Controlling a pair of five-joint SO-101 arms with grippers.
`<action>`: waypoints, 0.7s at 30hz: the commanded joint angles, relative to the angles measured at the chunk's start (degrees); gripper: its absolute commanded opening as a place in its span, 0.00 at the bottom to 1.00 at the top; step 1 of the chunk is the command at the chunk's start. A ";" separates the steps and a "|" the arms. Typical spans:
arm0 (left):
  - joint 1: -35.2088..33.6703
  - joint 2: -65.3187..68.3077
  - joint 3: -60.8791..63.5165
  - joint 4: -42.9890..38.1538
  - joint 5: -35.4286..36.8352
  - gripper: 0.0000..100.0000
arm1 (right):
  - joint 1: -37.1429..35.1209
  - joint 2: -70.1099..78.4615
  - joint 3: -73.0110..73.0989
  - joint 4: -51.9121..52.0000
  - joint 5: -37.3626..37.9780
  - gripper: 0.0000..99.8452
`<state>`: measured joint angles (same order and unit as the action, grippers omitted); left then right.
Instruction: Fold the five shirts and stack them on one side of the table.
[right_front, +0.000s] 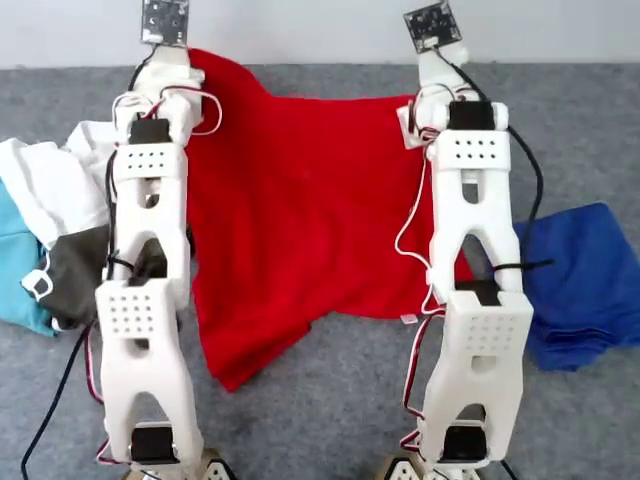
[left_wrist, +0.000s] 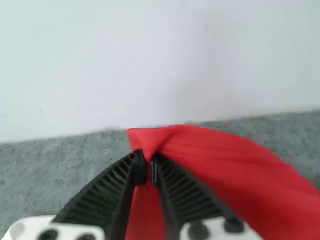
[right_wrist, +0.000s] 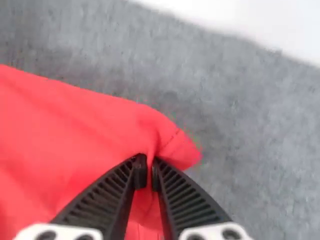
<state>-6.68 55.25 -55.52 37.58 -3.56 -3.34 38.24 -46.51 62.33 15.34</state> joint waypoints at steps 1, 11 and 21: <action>0.26 4.57 -14.73 0.62 1.41 0.01 | -0.13 -0.48 -0.62 -4.88 0.53 0.01; 4.22 16.97 -36.18 1.23 1.14 0.01 | 0.22 0.22 -0.62 -13.67 0.88 0.01; 3.08 17.49 -37.58 4.84 1.05 0.01 | 2.86 12.88 -4.48 -13.58 0.88 0.01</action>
<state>-2.81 73.98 -89.98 39.69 -2.77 -2.46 49.93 -46.77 48.35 15.34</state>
